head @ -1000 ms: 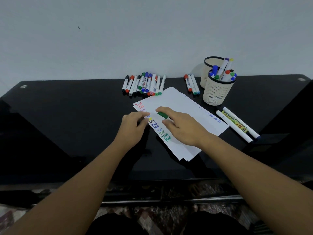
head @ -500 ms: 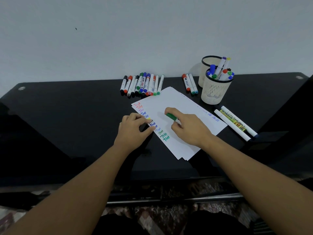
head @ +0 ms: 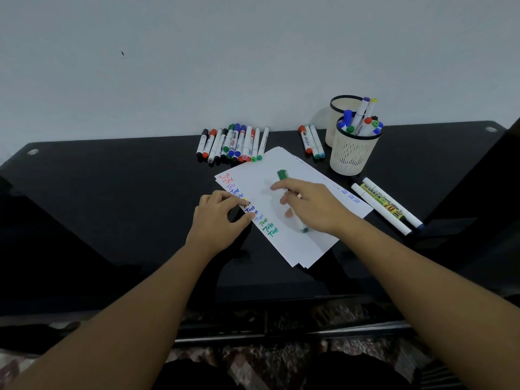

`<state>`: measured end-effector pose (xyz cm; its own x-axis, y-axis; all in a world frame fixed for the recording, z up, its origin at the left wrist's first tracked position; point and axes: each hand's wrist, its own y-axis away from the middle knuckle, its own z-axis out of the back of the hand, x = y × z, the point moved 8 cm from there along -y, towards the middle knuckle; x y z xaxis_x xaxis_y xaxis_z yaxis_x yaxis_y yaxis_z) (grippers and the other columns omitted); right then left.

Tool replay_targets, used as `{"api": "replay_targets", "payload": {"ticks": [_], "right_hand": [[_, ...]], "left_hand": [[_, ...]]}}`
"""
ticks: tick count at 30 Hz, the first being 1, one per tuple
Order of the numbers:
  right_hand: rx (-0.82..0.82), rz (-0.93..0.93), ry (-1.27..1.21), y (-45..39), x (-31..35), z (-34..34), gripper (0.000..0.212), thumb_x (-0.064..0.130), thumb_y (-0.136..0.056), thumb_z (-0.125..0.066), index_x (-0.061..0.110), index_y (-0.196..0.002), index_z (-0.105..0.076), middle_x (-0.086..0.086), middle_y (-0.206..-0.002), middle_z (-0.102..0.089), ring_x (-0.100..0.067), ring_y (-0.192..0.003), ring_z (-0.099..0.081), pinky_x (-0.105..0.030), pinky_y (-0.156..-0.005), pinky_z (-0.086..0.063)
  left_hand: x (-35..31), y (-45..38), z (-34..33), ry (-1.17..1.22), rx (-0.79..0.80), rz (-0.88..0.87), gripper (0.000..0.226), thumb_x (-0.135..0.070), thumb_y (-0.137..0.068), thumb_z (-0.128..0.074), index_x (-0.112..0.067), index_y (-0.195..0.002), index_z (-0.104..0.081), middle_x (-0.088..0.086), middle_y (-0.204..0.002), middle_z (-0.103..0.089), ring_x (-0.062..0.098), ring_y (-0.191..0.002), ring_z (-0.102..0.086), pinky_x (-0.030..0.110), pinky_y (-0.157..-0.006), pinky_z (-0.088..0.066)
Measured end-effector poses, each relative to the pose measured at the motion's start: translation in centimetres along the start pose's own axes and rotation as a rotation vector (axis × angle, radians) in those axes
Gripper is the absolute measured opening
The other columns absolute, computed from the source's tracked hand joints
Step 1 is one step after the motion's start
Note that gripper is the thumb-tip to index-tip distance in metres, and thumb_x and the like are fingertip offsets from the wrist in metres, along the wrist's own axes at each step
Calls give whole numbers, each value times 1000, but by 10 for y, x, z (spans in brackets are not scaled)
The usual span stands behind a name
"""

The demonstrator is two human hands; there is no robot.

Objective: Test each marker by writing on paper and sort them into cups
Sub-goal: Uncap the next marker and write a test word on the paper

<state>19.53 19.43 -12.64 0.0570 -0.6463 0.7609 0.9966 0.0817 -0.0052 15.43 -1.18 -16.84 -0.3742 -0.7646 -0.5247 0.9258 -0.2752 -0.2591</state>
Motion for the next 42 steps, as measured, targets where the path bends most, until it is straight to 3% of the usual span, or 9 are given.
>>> {"api": "replay_targets", "payload": {"ticks": [3,7,14,18,23,28,33,38,42], "right_hand": [[-68,-46,-199,-1,-6,17,43,9,-99,-53,34,-133,-55,6,-107,-72,-9,-91,-74,-35,-86,-56],[-258,-24,-132,1,-4,54,29,20,-96,-71,29,-114,-51,0,-92,-72,-16,-78,-74,-38,-67,-59],[-663,-17,1,10,0,128,43,47,-105,-52,11,-80,-52,4,-63,-49,-7,-56,-40,-28,-58,-37],[-824,-28,-14,4,-4,175,23,39,-103,-49,19,-106,-60,10,-80,-63,-3,-73,-60,-23,-69,-48],[-765,-148,149,-18,-20,201,35,43,-106,-47,13,-122,-54,-1,-94,-65,-24,-90,-66,-46,-81,-56],[-642,-272,384,-36,-33,200,31,52,-95,-58,24,-104,-67,-4,-101,-67,-29,-98,-64,-53,-91,-53],[-582,-366,476,-42,-40,196,53,64,-97,-49,16,-110,-68,-10,-116,-49,-34,-118,-51,-53,-100,-45],[-627,-234,525,-44,-28,194,40,44,-103,-49,12,-120,-62,-15,-118,-56,-37,-117,-51,-51,-95,-43],[-548,-366,605,-49,-36,189,42,51,-102,-52,15,-119,-66,-17,-132,-39,-39,-125,-36,-47,-103,-36]], "left_hand": [[0,1,0,13,-4,-5,31,-56,-90,-66,-43,-118,-69,-19,-118,-51,13,-118,-39,37,-103,-35],[-2,1,-1,-23,5,-8,34,-57,-90,-63,-42,-121,-68,-18,-119,-50,14,-117,-38,36,-101,-34],[-2,1,-2,-39,9,-2,33,-56,-91,-63,-41,-120,-67,-18,-120,-49,14,-118,-38,34,-99,-32],[-1,0,-2,-42,11,2,33,-56,-90,-64,-41,-119,-68,-17,-120,-49,15,-118,-39,35,-99,-33],[0,-1,-2,-29,-2,-2,32,-56,-89,-66,-42,-117,-69,-18,-119,-50,15,-116,-39,39,-102,-37],[2,-1,-2,-20,-9,-4,31,-58,-88,-66,-43,-115,-70,-20,-118,-50,13,-115,-39,41,-102,-38],[2,-1,-3,-26,-15,-7,31,-57,-88,-67,-42,-115,-70,-20,-119,-50,14,-117,-40,40,-102,-37],[1,-2,-3,-31,-18,-6,32,-57,-88,-67,-41,-115,-71,-19,-119,-50,15,-117,-40,39,-102,-37],[2,-2,-3,-37,-13,-5,33,-58,-89,-66,-41,-116,-71,-19,-120,-50,15,-118,-40,39,-101,-37]]}}
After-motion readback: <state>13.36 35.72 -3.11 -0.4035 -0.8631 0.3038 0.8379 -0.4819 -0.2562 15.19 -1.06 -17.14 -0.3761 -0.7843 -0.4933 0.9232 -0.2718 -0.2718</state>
